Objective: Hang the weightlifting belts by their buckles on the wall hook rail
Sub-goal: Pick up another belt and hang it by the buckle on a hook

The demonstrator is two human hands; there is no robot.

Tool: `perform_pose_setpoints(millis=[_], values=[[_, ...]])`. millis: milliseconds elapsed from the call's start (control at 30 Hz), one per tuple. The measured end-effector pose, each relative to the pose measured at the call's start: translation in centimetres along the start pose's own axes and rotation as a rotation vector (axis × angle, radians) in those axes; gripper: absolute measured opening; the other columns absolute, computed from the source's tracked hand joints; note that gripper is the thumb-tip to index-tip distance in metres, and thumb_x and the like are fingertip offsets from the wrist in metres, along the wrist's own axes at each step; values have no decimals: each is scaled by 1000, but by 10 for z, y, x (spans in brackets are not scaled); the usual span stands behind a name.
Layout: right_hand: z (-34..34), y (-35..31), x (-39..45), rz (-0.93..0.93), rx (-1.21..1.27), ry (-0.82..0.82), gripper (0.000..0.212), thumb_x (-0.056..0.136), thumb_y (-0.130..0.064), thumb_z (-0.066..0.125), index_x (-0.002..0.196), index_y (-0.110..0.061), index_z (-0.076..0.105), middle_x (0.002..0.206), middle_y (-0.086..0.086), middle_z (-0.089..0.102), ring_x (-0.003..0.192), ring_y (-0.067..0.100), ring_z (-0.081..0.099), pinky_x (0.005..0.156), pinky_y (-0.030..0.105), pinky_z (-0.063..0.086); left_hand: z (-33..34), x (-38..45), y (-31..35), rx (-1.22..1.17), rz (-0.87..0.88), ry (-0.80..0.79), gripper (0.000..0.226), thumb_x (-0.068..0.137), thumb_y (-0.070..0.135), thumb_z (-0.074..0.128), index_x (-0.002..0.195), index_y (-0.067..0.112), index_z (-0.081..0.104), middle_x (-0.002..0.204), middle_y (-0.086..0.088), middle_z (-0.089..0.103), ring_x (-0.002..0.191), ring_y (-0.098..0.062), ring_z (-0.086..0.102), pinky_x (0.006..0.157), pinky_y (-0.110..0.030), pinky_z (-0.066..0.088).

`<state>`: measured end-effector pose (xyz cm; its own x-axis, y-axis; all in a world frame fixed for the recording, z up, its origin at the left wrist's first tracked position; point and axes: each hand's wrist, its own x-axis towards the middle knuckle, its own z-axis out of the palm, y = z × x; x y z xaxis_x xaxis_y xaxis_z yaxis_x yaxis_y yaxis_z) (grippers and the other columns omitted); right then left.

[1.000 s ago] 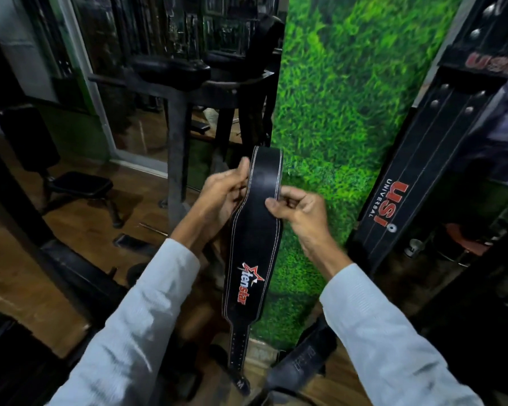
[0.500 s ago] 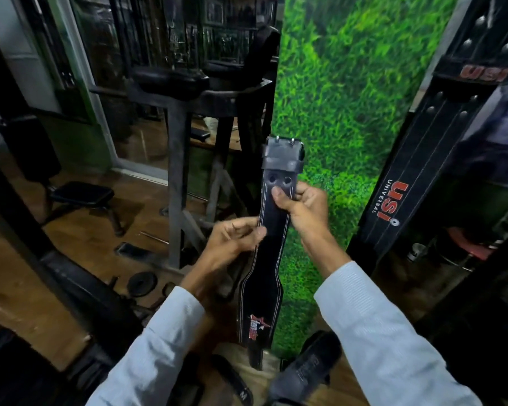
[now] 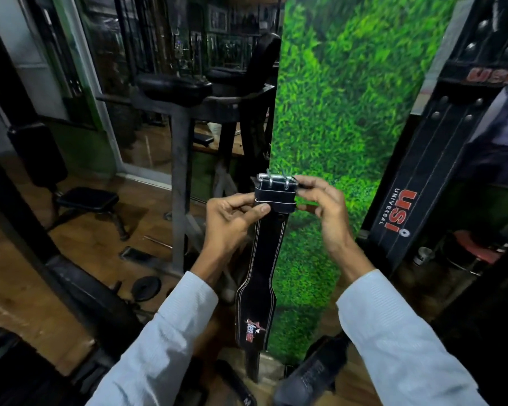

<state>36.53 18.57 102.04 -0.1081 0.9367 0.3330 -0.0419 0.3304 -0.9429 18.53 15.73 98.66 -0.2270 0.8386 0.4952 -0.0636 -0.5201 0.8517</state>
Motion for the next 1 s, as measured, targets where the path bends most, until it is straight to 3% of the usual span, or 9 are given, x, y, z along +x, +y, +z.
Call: perform_pose_setpoints(millis=[167,267,433,500,600,667,833,933,1000], values=[[3,-21,14,25,-301,-93,80,87,-76,54,106,-2,76,116,13,76,115,23,69,112,50,44,4,-1,-5,-21,-37,-33,22,81,-5,78,99,7,81,87,-5,78,76,-14,66,68,-23,53],[1,-25,7,-95,-145,-108,58,103,-59,40,96,-21,84,124,-4,76,125,10,64,114,46,40,3,1,-5,15,-5,-10,24,81,-8,77,103,1,78,86,-5,76,74,-11,66,68,-20,52],[1,-15,-4,-123,59,-109,88,110,-53,10,86,-8,81,128,2,74,133,17,59,120,60,29,-1,1,-5,-22,-28,9,23,81,-8,77,101,2,80,87,-9,77,75,-16,65,70,-24,54],[2,-21,-1,-40,188,-51,85,108,-57,13,92,-6,79,127,8,74,132,19,60,120,59,32,-1,0,-5,-2,-4,-3,24,80,-9,78,101,4,79,87,-5,76,75,-15,64,70,-22,53],[7,-33,14,41,-197,-130,77,103,-69,25,98,-18,83,138,0,68,136,12,53,122,50,27,1,0,-6,-12,-5,-23,25,79,-9,78,102,1,78,86,-3,77,75,-12,65,70,-21,54],[8,-35,20,44,-239,-223,68,102,-65,35,98,-19,84,137,-1,69,134,8,54,121,42,28,2,-1,-5,-26,-17,-20,25,80,-10,77,100,3,78,81,3,78,70,-7,65,67,-20,53],[12,-22,9,-117,17,-215,36,97,-37,64,107,-6,80,126,6,74,128,12,63,112,31,44,3,4,1,-17,15,-42,27,81,-13,74,106,-2,74,70,11,75,62,2,61,61,-14,50],[18,-30,6,2,208,-134,19,91,-10,73,106,0,77,105,9,79,99,12,73,90,23,55,10,9,1,-21,3,-83,30,83,-14,71,112,-7,70,61,16,68,54,9,54,55,-8,43],[17,-35,13,85,262,-68,13,89,-7,74,100,-2,78,93,7,79,84,13,73,84,29,57,15,8,-1,-26,3,-95,30,84,-16,69,113,-10,68,60,17,68,53,10,55,55,-7,44]])
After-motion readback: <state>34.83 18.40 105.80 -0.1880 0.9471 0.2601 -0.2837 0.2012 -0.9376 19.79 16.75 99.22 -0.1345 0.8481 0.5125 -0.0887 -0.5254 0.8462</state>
